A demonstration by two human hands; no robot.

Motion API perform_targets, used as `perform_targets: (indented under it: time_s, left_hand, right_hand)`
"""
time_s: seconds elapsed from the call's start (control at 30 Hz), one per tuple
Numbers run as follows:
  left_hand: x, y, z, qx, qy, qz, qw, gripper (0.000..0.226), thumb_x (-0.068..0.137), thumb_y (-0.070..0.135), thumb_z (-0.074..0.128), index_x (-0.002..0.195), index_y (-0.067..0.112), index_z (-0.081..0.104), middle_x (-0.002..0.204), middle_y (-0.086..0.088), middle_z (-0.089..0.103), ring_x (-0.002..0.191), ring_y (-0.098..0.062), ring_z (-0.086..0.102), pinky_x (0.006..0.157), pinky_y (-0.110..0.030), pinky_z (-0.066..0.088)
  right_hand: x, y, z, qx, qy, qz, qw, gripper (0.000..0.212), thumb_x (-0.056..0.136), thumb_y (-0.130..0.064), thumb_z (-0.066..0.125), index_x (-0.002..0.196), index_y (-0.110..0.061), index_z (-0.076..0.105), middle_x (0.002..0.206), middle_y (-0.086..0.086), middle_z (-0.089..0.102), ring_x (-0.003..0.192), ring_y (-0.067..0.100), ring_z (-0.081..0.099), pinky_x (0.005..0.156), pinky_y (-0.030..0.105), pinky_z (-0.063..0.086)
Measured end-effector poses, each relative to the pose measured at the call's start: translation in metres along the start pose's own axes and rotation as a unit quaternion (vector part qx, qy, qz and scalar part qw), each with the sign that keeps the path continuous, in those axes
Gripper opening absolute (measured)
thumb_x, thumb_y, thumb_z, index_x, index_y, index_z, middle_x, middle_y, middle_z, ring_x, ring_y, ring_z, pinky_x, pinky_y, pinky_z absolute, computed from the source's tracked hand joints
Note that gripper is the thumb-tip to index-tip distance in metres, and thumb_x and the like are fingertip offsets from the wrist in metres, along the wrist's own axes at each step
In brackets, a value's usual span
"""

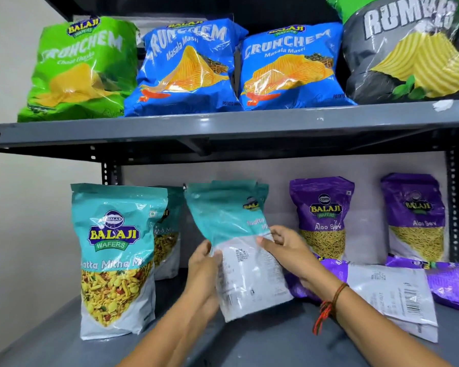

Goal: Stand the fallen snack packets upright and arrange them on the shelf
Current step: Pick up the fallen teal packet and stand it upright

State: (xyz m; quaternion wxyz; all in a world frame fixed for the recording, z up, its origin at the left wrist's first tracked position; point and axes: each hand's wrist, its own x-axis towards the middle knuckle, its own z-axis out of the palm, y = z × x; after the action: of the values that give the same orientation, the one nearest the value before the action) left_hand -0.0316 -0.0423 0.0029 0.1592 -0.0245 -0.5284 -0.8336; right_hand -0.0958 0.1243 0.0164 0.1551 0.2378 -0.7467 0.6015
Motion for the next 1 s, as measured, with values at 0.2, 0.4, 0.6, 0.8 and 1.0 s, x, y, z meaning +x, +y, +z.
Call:
perform_targets:
  time_s: [0.2,0.4,0.6,0.8,1.0]
  left_hand:
    - [0.025,-0.019,-0.039,0.03,-0.088,0.016,0.996,0.031,0.094,-0.007,0.052,0.119,0.008,0.063,0.111,-0.011,0.076,0.099,-0.025,0.071,0.092,-0.043,0.056]
    - [0.033,-0.029,-0.061,0.025,-0.118,-0.024,0.992,0.024,0.088,0.021,0.066,0.108,0.012,0.072,0.115,-0.017,0.074,0.101,-0.026,0.07,0.097,-0.044,0.053]
    - [0.034,-0.033,-0.062,0.04,-0.061,-0.125,0.989,0.064,0.094,0.065,0.029,0.122,0.021,0.066,0.121,-0.007,0.075,0.113,-0.024,0.07,0.102,-0.047,0.047]
    - [0.015,-0.037,-0.054,0.144,-0.03,-0.088,0.985,0.053,0.1,0.052,0.035,0.089,0.018,0.074,0.073,0.002,0.081,0.081,-0.019,0.073,0.071,-0.031,0.052]
    - [0.001,-0.039,-0.06,0.198,0.057,0.061,0.977,0.038,0.094,0.025,0.061,0.061,0.007,0.069,0.051,-0.007,0.066,0.046,-0.018,0.061,0.05,-0.024,0.055]
  right_hand:
    - [-0.024,0.017,0.02,-0.122,0.127,-0.085,0.981,0.027,0.079,-0.009,0.075,0.084,-0.032,0.064,0.067,-0.023,0.066,0.062,-0.007,0.065,0.061,0.008,0.051]
    - [-0.052,0.023,0.026,-0.141,0.19,-0.085,0.968,0.039,0.072,-0.019,0.082,0.099,-0.023,0.054,0.095,-0.007,0.061,0.086,0.013,0.057,0.077,0.029,0.047]
    - [-0.086,0.037,0.046,-0.074,0.103,0.018,0.992,0.047,0.07,-0.038,0.082,0.095,-0.034,0.043,0.102,-0.01,0.043,0.1,0.013,0.044,0.092,0.028,0.04]
    - [-0.084,0.025,0.044,-0.02,-0.041,0.107,0.993,0.091,0.045,-0.069,0.074,0.121,-0.044,0.03,0.13,-0.014,0.028,0.126,0.001,0.029,0.108,0.022,0.026]
    - [-0.071,0.021,0.028,-0.101,-0.07,0.084,0.989,0.105,0.054,-0.062,0.08,0.14,-0.035,0.027,0.14,-0.006,0.032,0.135,0.01,0.027,0.12,0.039,0.027]
